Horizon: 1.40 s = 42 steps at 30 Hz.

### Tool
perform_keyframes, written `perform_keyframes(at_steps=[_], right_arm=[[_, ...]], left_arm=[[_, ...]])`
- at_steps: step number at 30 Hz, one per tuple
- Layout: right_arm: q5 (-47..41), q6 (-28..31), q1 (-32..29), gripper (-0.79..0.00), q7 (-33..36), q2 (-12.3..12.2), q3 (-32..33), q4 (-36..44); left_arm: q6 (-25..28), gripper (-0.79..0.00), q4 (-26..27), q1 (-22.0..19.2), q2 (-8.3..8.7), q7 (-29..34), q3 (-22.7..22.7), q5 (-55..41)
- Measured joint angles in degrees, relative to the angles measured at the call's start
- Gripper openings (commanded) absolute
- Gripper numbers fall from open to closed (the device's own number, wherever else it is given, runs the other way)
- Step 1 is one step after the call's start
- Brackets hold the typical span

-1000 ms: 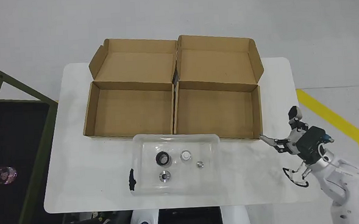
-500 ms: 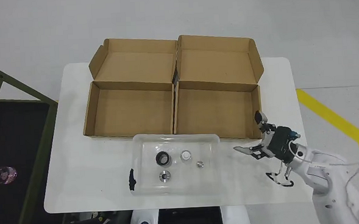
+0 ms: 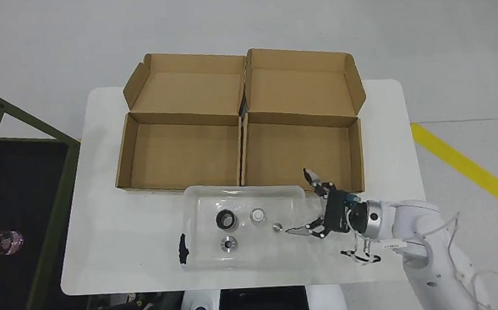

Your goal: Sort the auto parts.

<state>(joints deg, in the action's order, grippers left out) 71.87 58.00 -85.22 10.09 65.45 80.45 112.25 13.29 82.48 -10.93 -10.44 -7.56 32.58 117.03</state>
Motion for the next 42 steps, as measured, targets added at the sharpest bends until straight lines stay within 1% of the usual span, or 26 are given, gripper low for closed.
perform_keyframes(at_steps=[8,17,26,38,39,42], right_arm=[[-2.6,0.0,3.7,0.0,7.5,-0.4,-7.2,1.9],[-3.2,-1.5,8.4,0.0,13.0,-0.1,-14.5,0.0],[-2.2,-3.6,11.1,0.0,15.2,0.2,-19.7,-2.8],[-0.2,-6.5,13.7,0.0,16.1,0.3,-22.9,-6.6],[0.1,-6.7,13.9,-0.025,16.2,0.3,-23.0,-6.9],[0.7,-7.4,14.4,-0.166,16.5,0.3,-23.3,-7.5]], left_arm=[[0.0,0.0,0.0,0.0,0.0,0.0,0.0,0.0],[0.0,0.0,0.0,0.0,0.0,0.0,0.0,0.0],[0.0,0.0,0.0,0.0,0.0,0.0,0.0,0.0],[0.0,0.0,0.0,0.0,0.0,0.0,0.0,0.0],[0.0,0.0,0.0,0.0,0.0,0.0,0.0,0.0],[0.0,0.0,0.0,0.0,0.0,0.0,0.0,0.0]])
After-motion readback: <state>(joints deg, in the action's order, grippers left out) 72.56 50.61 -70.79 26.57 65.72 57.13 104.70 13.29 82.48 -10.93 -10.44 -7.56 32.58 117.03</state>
